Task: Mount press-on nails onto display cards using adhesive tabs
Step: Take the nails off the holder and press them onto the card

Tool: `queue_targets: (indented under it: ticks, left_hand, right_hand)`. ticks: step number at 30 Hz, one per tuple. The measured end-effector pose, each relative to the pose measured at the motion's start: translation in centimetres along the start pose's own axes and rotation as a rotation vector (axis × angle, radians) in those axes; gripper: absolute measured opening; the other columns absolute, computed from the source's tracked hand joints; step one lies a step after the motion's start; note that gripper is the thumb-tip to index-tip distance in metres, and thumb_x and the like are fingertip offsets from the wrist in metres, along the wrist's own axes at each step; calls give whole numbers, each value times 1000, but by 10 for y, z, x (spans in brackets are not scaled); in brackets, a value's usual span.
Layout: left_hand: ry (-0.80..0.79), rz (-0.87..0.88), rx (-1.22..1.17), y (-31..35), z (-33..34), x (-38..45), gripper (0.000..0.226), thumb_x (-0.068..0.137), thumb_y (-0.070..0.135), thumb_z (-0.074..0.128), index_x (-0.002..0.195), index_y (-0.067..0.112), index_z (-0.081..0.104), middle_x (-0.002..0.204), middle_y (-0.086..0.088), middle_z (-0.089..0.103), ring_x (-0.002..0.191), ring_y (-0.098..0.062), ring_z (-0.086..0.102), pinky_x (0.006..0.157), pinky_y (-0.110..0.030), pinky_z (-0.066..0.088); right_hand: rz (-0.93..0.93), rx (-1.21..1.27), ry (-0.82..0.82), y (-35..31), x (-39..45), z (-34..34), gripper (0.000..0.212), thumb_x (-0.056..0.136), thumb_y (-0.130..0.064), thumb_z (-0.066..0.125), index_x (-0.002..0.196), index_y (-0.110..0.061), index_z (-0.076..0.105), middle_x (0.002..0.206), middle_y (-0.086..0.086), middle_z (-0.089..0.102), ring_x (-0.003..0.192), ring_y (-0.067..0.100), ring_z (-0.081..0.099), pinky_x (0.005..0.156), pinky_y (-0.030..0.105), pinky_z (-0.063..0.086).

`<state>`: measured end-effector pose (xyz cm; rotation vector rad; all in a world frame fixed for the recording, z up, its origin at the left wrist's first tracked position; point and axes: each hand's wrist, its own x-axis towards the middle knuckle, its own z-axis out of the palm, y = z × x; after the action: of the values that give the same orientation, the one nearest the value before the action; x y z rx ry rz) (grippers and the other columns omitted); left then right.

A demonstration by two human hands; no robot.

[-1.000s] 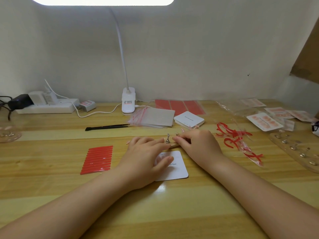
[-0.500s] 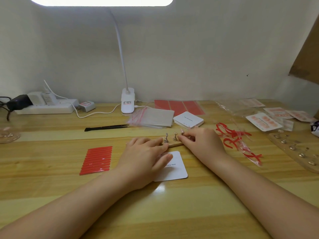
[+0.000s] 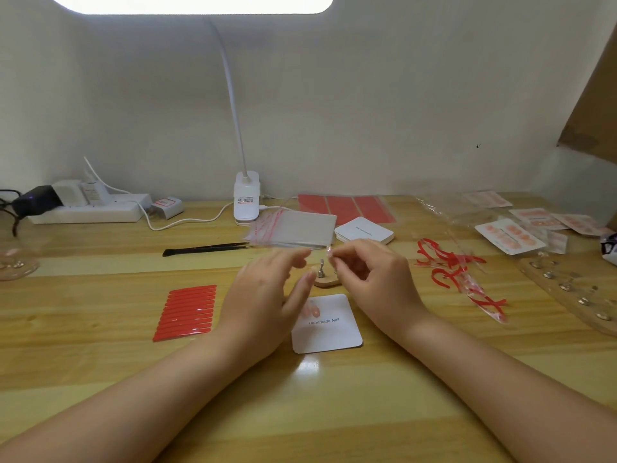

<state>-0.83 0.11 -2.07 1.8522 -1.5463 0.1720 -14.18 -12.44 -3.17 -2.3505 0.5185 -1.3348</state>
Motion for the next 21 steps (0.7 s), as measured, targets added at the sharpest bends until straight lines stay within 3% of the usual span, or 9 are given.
queue_targets:
  ticks: [2, 6, 9, 13, 15, 18, 21]
  left_hand:
    - [35, -10, -40, 0, 0, 1, 45, 93, 42, 54, 134, 21, 53, 113, 8, 61, 94, -12, 57, 83, -35, 47]
    - [-14, -22, -35, -2, 0, 2, 47, 88, 44, 55, 128, 20, 60, 115, 3, 62, 100, -18, 58, 82, -41, 49]
    - [27, 36, -11, -3, 1, 2, 26, 91, 36, 61, 106, 19, 74, 103, 2, 67, 96, -23, 60, 81, -47, 47]
    - [50, 23, 1, -2, 0, 1, 45, 88, 43, 55, 123, 17, 64, 107, 2, 67, 93, -21, 61, 81, -44, 49]
    - [60, 51, -7, -1, 0, 1, 38, 89, 39, 55, 117, 18, 68, 106, 2, 67, 92, -22, 62, 79, -46, 50]
    - [84, 85, -7, -1, 1, 1, 30, 90, 33, 56, 109, 17, 72, 104, 1, 70, 96, -25, 64, 79, -50, 49]
    - [84, 83, -28, -2, 1, 1, 31, 93, 36, 52, 107, 19, 74, 103, 5, 71, 97, -22, 64, 81, -49, 48]
  right_hand:
    - [-75, 16, -41, -1, -1, 0, 9, 84, -5, 73, 92, -10, 74, 79, -5, 67, 73, -1, 57, 67, 13, 44]
    - [-226, 37, -74, -4, -2, 0, 10, 82, -2, 75, 92, -6, 75, 81, 2, 71, 74, 11, 62, 67, 27, 52]
    - [-254, 12, -72, -4, -3, 1, 11, 81, 0, 76, 90, -5, 75, 80, 1, 71, 74, 2, 55, 68, 22, 50]
    - [-264, 3, -91, -3, -2, 1, 9, 82, -1, 75, 89, -5, 74, 80, -4, 69, 74, -7, 48, 71, 10, 42]
    - [-264, 18, -99, -2, -2, 1, 8, 82, -1, 75, 89, -6, 73, 81, -9, 66, 73, -10, 48, 73, 8, 40]
    - [-248, 64, -114, -2, -2, 1, 7, 84, -1, 73, 89, -6, 73, 81, -11, 64, 74, -8, 53, 70, 15, 46]
    - [-251, 92, -120, -1, -2, 2, 6, 85, -2, 71, 90, -6, 72, 80, -5, 68, 72, 7, 62, 66, 26, 52]
